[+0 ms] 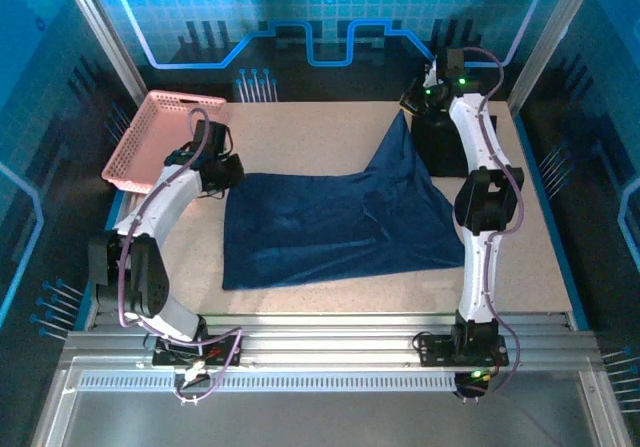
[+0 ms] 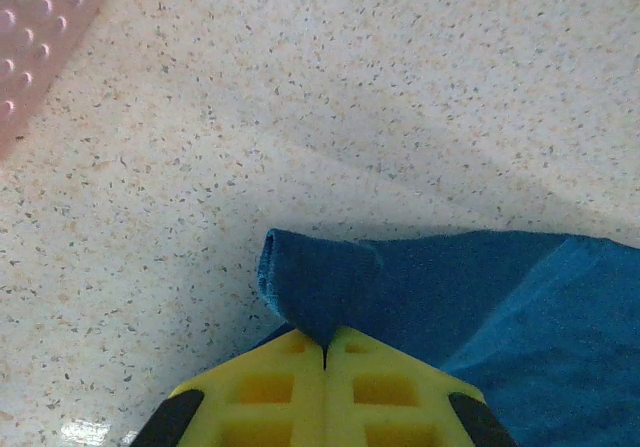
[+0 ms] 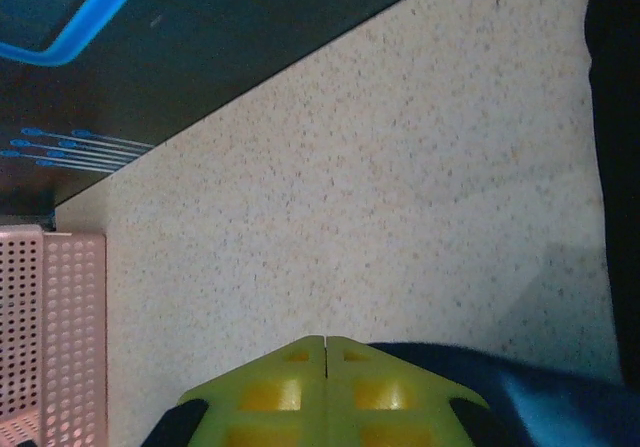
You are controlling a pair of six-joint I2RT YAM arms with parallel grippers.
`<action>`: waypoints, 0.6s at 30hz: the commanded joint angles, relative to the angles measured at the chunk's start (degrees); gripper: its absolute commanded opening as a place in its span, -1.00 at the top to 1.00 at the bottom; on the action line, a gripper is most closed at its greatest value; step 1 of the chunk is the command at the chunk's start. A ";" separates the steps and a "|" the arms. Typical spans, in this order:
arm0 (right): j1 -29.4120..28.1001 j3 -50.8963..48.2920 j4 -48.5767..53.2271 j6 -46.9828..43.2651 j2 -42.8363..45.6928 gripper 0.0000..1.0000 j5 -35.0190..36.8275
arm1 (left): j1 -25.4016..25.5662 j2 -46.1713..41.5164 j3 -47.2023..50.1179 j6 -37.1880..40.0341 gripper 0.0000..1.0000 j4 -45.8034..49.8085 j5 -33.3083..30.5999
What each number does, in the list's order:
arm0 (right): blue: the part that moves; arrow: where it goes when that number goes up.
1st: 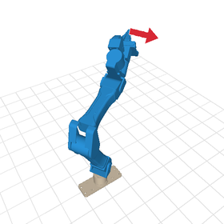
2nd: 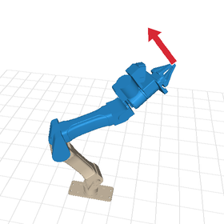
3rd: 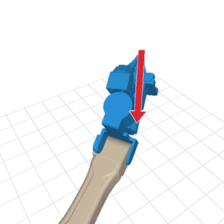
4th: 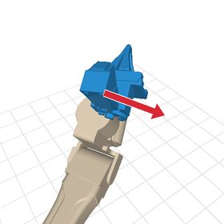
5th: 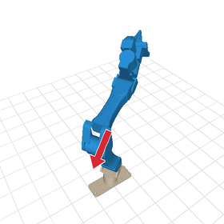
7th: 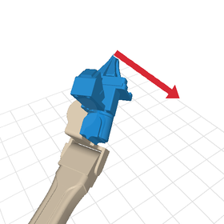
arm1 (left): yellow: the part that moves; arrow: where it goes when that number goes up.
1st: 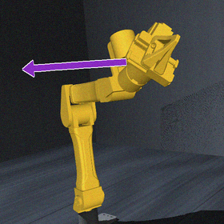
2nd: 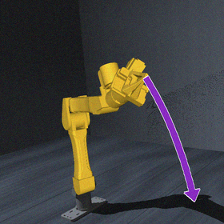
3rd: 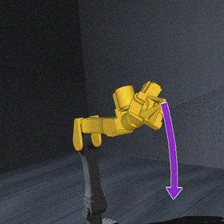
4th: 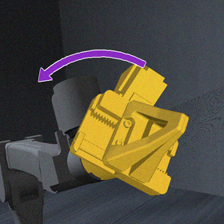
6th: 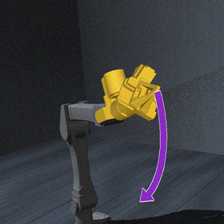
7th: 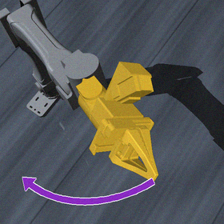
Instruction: Fold and stack the t-shirts
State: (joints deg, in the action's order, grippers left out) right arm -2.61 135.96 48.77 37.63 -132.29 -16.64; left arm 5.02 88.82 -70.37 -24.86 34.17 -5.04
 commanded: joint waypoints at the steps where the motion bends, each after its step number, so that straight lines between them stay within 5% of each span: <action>1: -0.24 -3.64 1.88 2.81 5.81 1.00 -1.49 | -0.53 -2.68 1.91 1.90 1.00 0.58 1.48; 18: 3.37 -38.70 -1.03 4.45 32.60 1.00 -4.90 | -2.49 -11.12 11.12 4.87 1.00 -0.97 1.47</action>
State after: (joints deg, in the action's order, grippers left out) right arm -0.49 100.68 48.01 41.23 -102.69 -18.98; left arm 3.11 79.53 -60.53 -22.41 33.93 -4.01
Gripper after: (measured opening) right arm 0.064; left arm 0.053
